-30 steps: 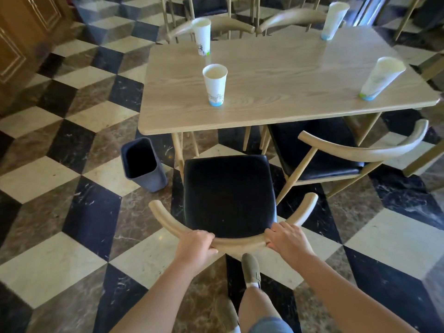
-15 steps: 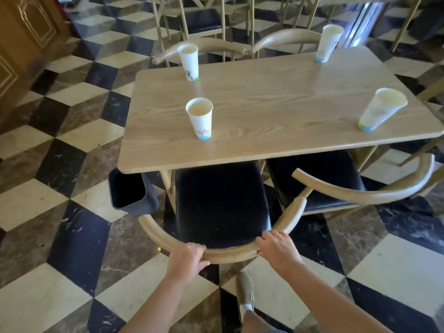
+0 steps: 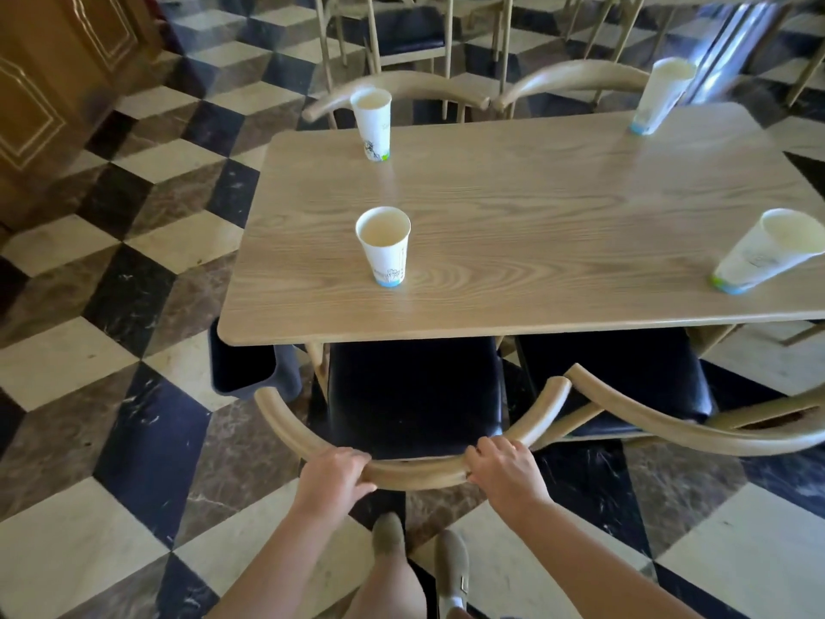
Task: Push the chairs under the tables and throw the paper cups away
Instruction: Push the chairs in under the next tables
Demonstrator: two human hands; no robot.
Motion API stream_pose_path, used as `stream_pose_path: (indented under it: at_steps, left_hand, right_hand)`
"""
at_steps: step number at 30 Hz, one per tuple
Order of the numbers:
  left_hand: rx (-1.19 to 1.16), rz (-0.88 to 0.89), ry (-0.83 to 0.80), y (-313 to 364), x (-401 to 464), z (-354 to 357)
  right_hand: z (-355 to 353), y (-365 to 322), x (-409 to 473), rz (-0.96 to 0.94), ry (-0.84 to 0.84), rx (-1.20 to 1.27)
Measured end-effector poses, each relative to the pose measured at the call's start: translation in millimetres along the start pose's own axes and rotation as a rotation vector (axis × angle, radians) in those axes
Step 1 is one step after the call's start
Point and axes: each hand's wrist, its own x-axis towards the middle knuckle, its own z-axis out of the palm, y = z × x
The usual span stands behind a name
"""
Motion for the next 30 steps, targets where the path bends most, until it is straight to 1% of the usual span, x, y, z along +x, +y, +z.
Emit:
stream_pose_path:
  at_steps: [3, 8, 10, 13, 17, 21, 25, 26, 28, 30]
  left_hand:
    - [0.007, 0.014, -0.004, -9, 8, -4]
    - [0.030, 0.037, 0.024, -18, 29, -17]
    - [0.042, 0.092, 0.009, -17, 32, -21]
    - [0.030, 0.175, 0.060, -21, 33, -21]
    - [0.044, 0.213, 0.049, -26, 33, -18]
    - [0.059, 0.205, 0.027, -21, 30, -21]
    - [0.151, 0.134, -0.096, -6, 31, -31]
    - [0.181, 0.131, -0.102, -3, 32, -34]
    - [0.158, 0.154, -0.090, 4, 35, -37]
    - [0.134, 0.206, -0.042, 12, 37, -41]
  right_hand:
    - [-2, -4, 9, -0.003, 0.006, -0.003]
    - [-10, -3, 29, 0.045, 0.022, 0.026]
    - [-11, 0, 33, 0.039, 0.021, 0.022]
    - [-11, 2, 32, 0.021, 0.039, 0.026]
    - [-7, 2, 32, 0.024, 0.038, 0.024]
    - [-11, 0, 30, 0.056, 0.066, 0.054]
    - [-20, -3, 26, 0.079, 0.068, 0.108]
    - [-22, -4, 23, 0.088, 0.069, 0.119]
    - [-26, -7, 16, 0.119, 0.072, 0.148]
    - [-35, -9, 11, 0.163, 0.094, 0.160]
